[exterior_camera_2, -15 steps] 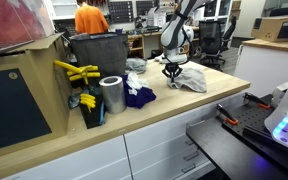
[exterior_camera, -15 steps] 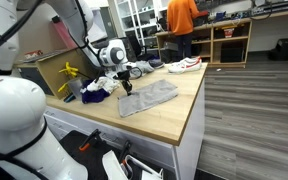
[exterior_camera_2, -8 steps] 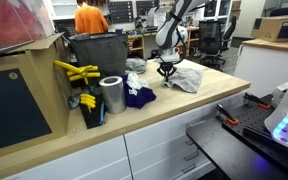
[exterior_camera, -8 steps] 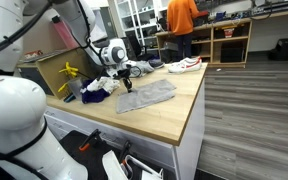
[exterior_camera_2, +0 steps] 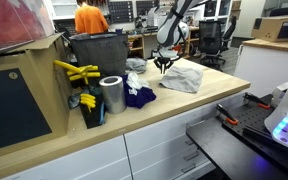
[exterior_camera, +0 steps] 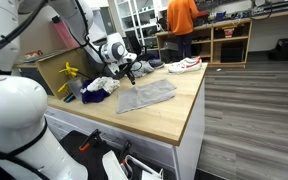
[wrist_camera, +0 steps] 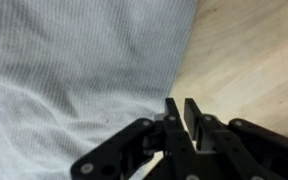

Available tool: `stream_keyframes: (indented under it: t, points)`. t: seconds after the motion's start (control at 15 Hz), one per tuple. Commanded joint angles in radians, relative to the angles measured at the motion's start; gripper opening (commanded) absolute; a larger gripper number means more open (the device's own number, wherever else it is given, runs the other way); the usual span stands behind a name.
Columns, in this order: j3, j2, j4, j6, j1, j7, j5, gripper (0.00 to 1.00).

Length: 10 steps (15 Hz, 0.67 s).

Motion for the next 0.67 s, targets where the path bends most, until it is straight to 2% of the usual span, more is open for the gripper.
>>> stream_keyframes:
  t: [0.0, 0.2, 0.47, 0.6]
  points:
    - [-0.04, -0.131, -0.099, 0.029, -0.004, -0.008, -0.037, 0.49]
    - [-0.078, -0.153, -0.085, -0.048, -0.045, 0.0, -0.052, 0.71]
    - [-0.085, -0.121, -0.032, -0.149, -0.146, -0.006, -0.012, 0.99]
    - [-0.086, -0.093, -0.003, -0.188, -0.194, 0.003, 0.011, 1.0]
